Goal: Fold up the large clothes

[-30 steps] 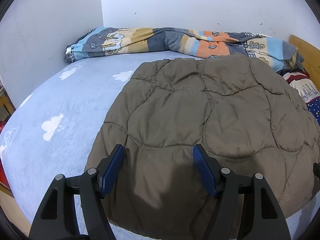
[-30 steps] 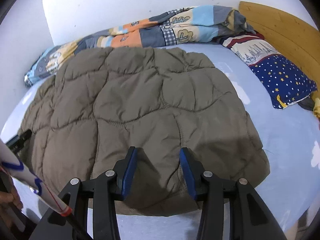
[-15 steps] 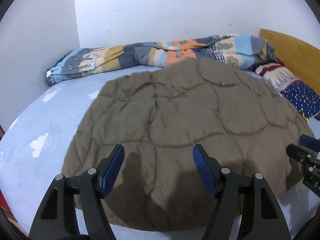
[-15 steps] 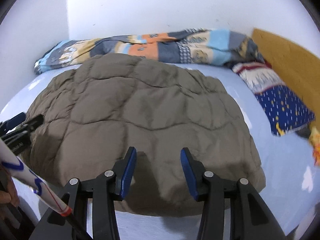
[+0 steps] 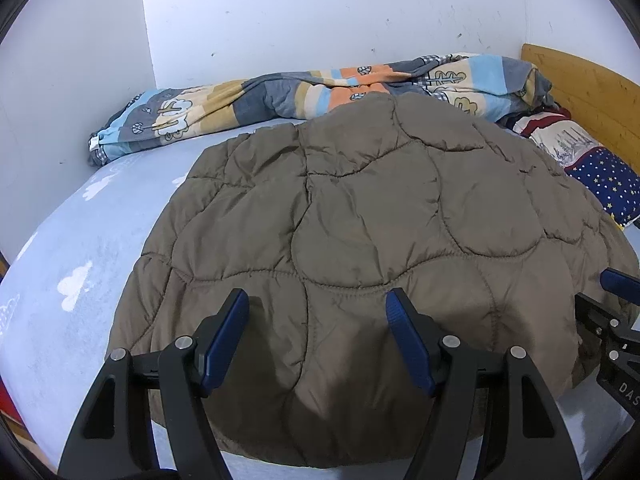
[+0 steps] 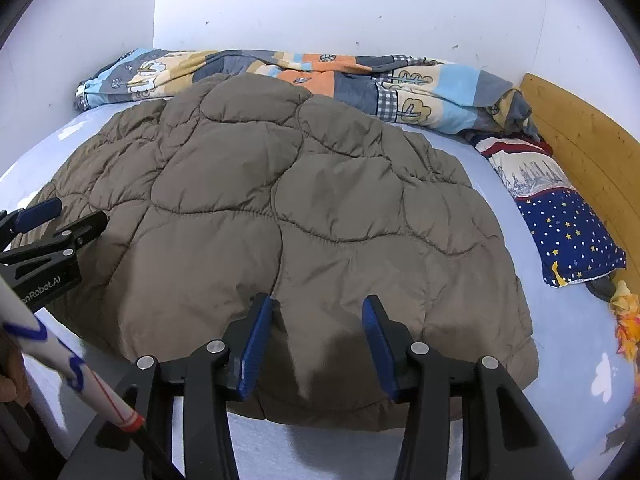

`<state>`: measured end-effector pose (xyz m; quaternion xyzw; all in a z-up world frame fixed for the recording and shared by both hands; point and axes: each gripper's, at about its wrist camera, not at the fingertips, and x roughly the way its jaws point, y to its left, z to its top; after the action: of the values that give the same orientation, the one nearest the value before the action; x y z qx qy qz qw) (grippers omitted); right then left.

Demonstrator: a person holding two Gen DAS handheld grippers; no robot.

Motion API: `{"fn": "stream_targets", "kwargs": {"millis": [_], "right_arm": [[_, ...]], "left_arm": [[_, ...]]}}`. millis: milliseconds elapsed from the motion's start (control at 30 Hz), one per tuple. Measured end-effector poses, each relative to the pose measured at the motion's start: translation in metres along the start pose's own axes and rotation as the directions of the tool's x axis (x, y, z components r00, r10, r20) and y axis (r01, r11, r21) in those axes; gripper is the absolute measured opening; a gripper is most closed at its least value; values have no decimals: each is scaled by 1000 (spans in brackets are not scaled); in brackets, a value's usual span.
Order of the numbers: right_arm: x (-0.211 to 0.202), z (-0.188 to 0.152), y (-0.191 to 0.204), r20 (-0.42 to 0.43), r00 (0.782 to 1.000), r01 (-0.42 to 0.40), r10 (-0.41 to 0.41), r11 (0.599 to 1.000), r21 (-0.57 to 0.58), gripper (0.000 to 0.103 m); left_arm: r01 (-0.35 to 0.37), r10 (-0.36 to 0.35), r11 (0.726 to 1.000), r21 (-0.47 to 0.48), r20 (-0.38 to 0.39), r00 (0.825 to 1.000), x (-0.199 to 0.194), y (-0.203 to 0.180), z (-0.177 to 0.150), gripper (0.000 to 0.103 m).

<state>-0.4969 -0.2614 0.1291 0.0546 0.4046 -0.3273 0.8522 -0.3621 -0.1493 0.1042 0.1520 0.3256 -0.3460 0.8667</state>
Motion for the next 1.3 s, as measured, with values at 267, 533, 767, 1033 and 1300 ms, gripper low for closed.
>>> {"fn": "stream_targets", "kwargs": {"millis": [267, 533, 767, 1033, 1300], "right_arm": [[4, -2, 1, -12, 1000, 15, -15, 1000, -17, 57], [-71, 4, -18, 138, 989, 31, -46, 994, 108, 69], [-211, 3, -12, 361, 932, -12, -38, 991, 134, 98], [-301, -8, 3, 491, 871, -94, 19, 987, 129, 103], [-317, -14, 16, 510, 859, -112, 37, 987, 118, 103]], "left_arm": [[12, -12, 1000, -1, 13, 1000, -7, 1, 2, 70], [85, -73, 995, -44, 224, 972, -110, 17, 19, 86], [64, -54, 998, -25, 304, 951, -226, 29, 35, 96], [-59, 65, 998, -30, 292, 954, -286, 32, 28, 96], [-114, 113, 993, -9, 253, 961, -287, 37, 15, 96]]}}
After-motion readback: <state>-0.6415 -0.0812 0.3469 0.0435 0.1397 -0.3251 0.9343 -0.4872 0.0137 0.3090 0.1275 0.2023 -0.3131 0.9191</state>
